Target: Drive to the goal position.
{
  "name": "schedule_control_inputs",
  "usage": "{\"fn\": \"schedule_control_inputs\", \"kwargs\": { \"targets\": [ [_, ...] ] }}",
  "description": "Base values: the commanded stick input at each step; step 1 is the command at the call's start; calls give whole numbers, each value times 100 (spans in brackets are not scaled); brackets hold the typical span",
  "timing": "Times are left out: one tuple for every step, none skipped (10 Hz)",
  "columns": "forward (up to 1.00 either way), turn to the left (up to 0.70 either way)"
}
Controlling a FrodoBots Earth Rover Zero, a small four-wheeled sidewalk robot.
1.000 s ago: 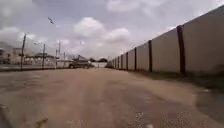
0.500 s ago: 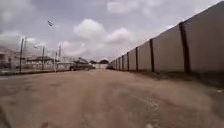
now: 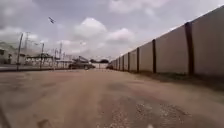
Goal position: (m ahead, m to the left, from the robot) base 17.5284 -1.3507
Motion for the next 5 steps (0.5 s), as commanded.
{"fn": "schedule_control_inputs", "kwargs": {
  "targets": [
    [70, 0],
    [70, 0],
    [70, 0],
    [70, 0],
    [70, 0]
  ]
}}
